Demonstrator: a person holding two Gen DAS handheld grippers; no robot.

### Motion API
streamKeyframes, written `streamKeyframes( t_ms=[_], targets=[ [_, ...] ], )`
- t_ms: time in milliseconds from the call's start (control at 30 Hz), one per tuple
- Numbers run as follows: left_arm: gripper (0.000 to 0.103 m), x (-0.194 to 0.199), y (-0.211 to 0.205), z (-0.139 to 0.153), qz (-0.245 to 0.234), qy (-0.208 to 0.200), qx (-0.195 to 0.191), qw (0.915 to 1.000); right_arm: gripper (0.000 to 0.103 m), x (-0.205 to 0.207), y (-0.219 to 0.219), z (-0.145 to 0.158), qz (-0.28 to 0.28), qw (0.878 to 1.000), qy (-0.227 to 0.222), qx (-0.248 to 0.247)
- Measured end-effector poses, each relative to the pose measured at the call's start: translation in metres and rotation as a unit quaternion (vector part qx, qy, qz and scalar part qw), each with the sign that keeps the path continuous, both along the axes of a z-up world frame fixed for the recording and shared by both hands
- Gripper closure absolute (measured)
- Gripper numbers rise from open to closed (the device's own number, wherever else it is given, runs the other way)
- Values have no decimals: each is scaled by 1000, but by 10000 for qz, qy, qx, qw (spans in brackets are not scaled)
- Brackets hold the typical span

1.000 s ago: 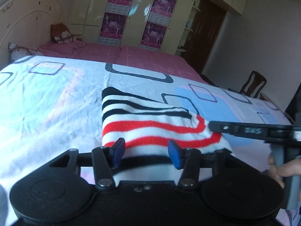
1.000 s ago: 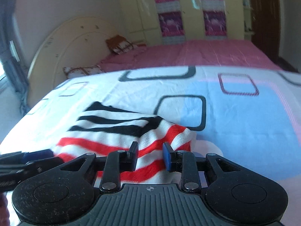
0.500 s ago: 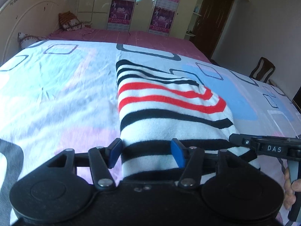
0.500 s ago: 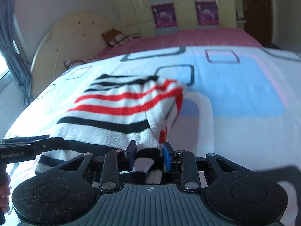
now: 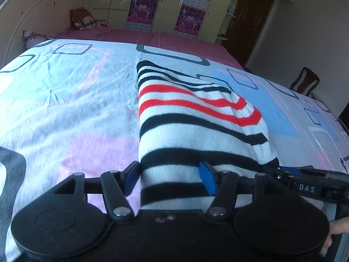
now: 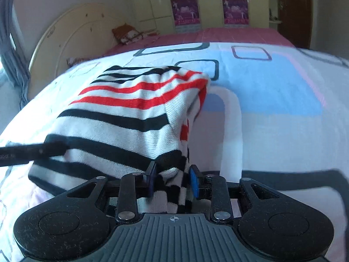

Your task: Fold small clothes

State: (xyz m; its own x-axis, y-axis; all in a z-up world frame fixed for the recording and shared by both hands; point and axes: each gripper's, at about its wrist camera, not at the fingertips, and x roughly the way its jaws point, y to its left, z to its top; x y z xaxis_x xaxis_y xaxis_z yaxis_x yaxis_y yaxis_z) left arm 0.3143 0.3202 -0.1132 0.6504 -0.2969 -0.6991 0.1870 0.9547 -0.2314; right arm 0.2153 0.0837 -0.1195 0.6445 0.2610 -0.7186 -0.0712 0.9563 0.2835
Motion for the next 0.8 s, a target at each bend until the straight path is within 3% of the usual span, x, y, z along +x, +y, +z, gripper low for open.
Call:
streamKeyframes(
  t_ms=[133,200,233,333,433,567,800],
  targets=[
    [36,-8,-5,3,62,60,79,9999,55,5,-15,0,-124,9985,256,463],
    [27,-17,-7,9,125,41,104,9999,54,0,-20,11,-206,9980,198,565],
    [25,-22,-9,14,166,-5,121,9998,50,-5,-22,18,-233,9979,105,595],
    [17,-44,-17,32,297,-146,187,9993,21,-31,-25,37,-254,9974,-148,658],
    [7,-72,-27,54,529,-267,317,9977,20,-62,-27,55,-103,9972,-378,642],
    [4,-122,-39,82,773,-598,424,9943,20,-114,-33,76,91,9963,-632,577],
    [0,-223,-68,123,588,-1078,596,9906,20,-211,-52,118,260,9931,-1006,536]
  ],
)
